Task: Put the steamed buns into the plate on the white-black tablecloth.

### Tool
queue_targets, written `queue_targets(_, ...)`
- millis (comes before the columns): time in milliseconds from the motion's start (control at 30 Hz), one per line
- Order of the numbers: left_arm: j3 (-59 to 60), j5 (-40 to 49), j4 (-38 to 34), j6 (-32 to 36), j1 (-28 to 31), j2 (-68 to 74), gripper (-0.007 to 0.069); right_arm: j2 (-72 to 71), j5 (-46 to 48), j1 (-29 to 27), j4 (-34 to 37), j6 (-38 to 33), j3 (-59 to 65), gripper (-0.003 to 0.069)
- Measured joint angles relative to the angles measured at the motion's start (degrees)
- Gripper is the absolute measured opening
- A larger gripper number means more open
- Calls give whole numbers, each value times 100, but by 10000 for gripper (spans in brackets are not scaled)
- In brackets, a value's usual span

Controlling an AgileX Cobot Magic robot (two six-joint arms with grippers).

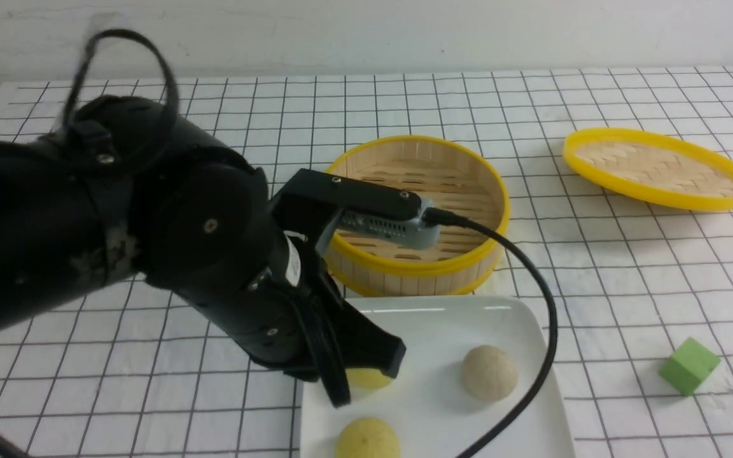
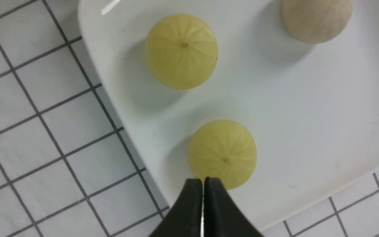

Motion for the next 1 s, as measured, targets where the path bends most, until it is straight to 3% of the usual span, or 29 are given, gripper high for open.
queue_targets(333, 14, 556, 597, -119, 0, -1500, 30, 0, 451, -901, -208, 4, 2, 55)
queue_targets(1000, 397, 1522, 1479, -137, 0, -3399, 35, 0, 393, -937, -209, 127, 1, 81)
